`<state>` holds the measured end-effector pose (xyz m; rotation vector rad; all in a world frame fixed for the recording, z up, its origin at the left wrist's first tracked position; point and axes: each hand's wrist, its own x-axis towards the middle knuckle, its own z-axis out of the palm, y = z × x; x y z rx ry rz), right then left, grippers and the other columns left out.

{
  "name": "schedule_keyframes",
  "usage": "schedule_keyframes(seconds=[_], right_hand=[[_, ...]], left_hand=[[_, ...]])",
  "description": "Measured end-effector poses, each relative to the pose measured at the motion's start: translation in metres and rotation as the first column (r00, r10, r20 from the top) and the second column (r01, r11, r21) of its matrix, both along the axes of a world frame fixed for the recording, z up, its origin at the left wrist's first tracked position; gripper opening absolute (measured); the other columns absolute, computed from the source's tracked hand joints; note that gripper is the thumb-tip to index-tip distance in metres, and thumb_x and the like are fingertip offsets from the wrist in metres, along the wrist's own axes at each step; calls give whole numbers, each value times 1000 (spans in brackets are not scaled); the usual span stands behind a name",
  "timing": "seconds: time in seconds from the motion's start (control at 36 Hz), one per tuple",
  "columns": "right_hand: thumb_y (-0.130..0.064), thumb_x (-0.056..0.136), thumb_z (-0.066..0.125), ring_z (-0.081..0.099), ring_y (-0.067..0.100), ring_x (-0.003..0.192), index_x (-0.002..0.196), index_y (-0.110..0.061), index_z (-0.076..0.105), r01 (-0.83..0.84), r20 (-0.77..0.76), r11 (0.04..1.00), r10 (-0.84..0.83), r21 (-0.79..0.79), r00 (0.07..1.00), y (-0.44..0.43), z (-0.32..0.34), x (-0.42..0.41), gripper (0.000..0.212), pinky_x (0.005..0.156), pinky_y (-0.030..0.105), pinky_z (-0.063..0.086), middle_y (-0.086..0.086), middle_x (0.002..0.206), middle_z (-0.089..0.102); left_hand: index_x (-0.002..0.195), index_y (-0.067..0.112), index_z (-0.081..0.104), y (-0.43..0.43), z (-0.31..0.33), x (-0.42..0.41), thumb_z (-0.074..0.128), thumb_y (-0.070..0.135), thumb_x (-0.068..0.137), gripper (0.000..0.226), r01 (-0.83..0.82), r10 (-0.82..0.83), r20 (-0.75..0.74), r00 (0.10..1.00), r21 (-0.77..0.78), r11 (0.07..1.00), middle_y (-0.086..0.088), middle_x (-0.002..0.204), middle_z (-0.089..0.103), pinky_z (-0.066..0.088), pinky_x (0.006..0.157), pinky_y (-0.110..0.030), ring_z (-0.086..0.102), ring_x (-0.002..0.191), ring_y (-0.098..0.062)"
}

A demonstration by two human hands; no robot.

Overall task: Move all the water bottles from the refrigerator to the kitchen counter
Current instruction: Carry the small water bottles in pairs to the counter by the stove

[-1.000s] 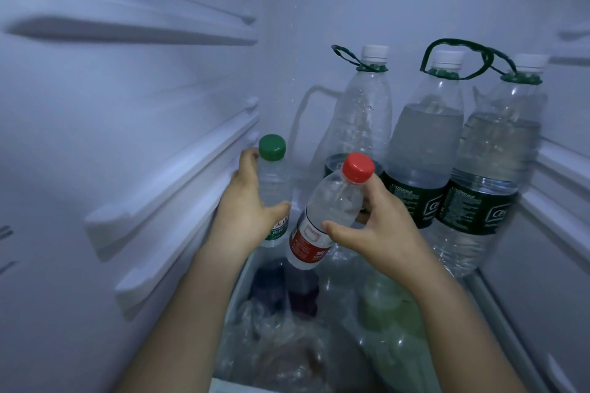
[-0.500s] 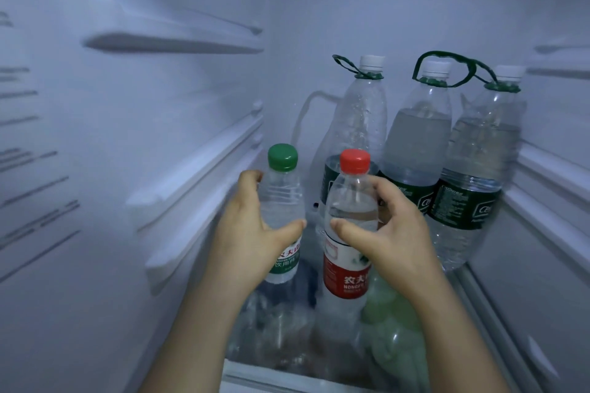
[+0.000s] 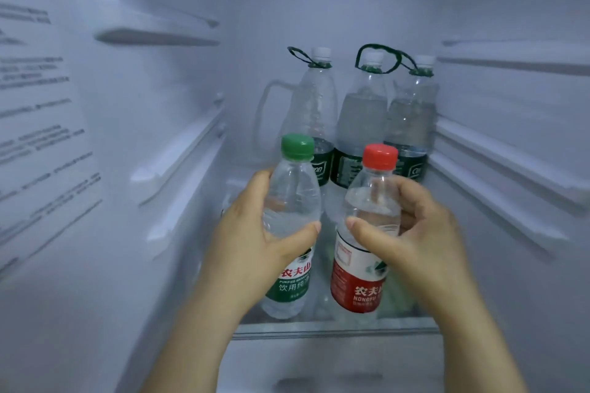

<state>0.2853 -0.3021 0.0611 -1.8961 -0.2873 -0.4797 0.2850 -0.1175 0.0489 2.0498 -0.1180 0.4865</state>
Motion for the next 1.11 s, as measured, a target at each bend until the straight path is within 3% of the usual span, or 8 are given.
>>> schedule_keyframes(seconds=[0.08,0.33,0.56,0.67,0.75,0.86,1.0,1.11], right_hand=[[-18,66,79,68,-4,75,97,-37,64,71,-15,997,-71,20,997,-5,-2,-25,40,60,9,51,-22,86,71],[-14,66,79,67,-6,74,89,-39,60,300,-23,953,-299,40,954,-13,-8,-103,40,58,7,49,-29,83,69],[-21,66,78,68,-2,75,102,-34,62,515,-54,857,-513,20,857,-26,-10,-176,41,61,14,55,-21,86,71],[-20,65,78,68,-3,74,107,-31,64,583,-38,811,-582,46,812,-33,-8,-212,45,62,10,52,-20,85,72],[-22,64,77,67,-5,76,102,-33,63,629,-16,777,-628,26,778,-38,-6,-240,41,61,9,51,-24,85,70],[-18,66,78,69,2,77,96,-32,65,653,-2,757,-653,38,757,-45,-3,-278,35,66,24,58,-16,85,72],[-15,66,78,70,3,75,93,-31,65,691,24,723,-691,28,722,-56,-2,-335,34,67,19,56,-16,84,72],[-16,66,77,70,4,78,95,-33,65,743,37,669,-743,2,669,-64,-2,-389,36,70,26,58,-17,87,72]], left_hand=[[108,52,47,-6,0,-10,75,49,62,54,90,-90,1,996,-5,996,23,99,65,55,79,-35,62,93,-1],[104,55,48,-29,-9,-42,79,43,65,51,399,-401,-68,914,-36,916,29,98,65,55,81,-38,63,93,2],[112,53,47,-61,-14,-74,79,44,65,57,578,-577,-91,811,-20,816,25,104,65,54,87,-37,61,98,3],[100,68,42,-76,-13,-97,80,43,64,58,647,-645,-88,759,-12,762,32,95,64,51,80,-24,59,91,11],[108,57,47,-89,-9,-117,77,45,63,56,697,-694,-105,712,-6,717,26,94,66,52,80,-29,61,90,8],[105,55,48,-106,-4,-148,73,49,59,53,750,-748,-97,657,-20,661,28,91,66,51,73,-24,61,84,11],[106,55,49,-126,-3,-194,74,48,59,53,796,-794,-81,602,-25,605,25,92,67,54,76,-31,63,86,6],[109,55,48,-144,-4,-240,76,49,61,55,837,-836,-88,541,-46,546,25,93,67,55,81,-36,63,91,2]])
